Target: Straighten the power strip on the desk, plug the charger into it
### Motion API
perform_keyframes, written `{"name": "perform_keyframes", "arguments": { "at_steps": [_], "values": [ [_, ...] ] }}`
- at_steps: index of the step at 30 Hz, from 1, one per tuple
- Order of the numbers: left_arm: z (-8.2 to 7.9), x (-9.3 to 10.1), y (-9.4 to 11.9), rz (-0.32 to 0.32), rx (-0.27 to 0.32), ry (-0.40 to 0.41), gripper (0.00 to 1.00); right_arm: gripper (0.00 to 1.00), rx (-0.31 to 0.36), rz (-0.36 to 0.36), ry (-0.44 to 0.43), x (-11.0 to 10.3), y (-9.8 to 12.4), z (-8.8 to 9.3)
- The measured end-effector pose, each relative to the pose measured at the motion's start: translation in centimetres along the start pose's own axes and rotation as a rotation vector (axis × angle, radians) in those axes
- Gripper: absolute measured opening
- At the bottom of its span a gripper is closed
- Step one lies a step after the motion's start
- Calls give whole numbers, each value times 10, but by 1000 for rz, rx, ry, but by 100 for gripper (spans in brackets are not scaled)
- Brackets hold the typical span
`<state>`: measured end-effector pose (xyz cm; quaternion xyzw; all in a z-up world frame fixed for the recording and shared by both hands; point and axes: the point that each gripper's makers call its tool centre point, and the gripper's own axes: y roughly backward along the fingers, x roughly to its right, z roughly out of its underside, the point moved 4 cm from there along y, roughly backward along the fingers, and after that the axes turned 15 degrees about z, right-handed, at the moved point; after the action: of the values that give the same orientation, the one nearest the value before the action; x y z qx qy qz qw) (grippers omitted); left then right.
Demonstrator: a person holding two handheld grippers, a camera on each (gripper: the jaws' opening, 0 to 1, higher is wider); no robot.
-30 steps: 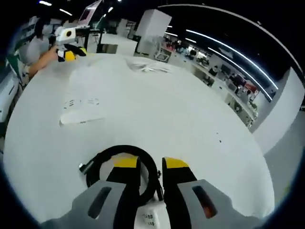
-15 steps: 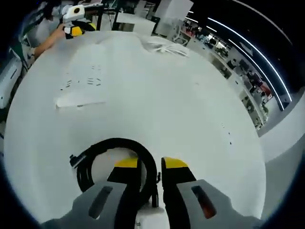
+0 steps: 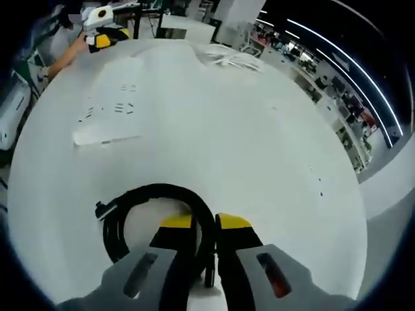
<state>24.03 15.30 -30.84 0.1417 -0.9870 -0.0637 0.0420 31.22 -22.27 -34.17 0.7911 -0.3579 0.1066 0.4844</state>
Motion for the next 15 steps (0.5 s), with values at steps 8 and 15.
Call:
{"name": "perform_keyframes", "arguments": {
  "at_steps": [8,15],
  "values": [
    [-1,-3,2,-12,14,6,25,8,26,15,-35,4,-1,0],
    [0,-4,2,-17,12,12,25,7,33,19,-65,5,-2,0]
  ]
}}
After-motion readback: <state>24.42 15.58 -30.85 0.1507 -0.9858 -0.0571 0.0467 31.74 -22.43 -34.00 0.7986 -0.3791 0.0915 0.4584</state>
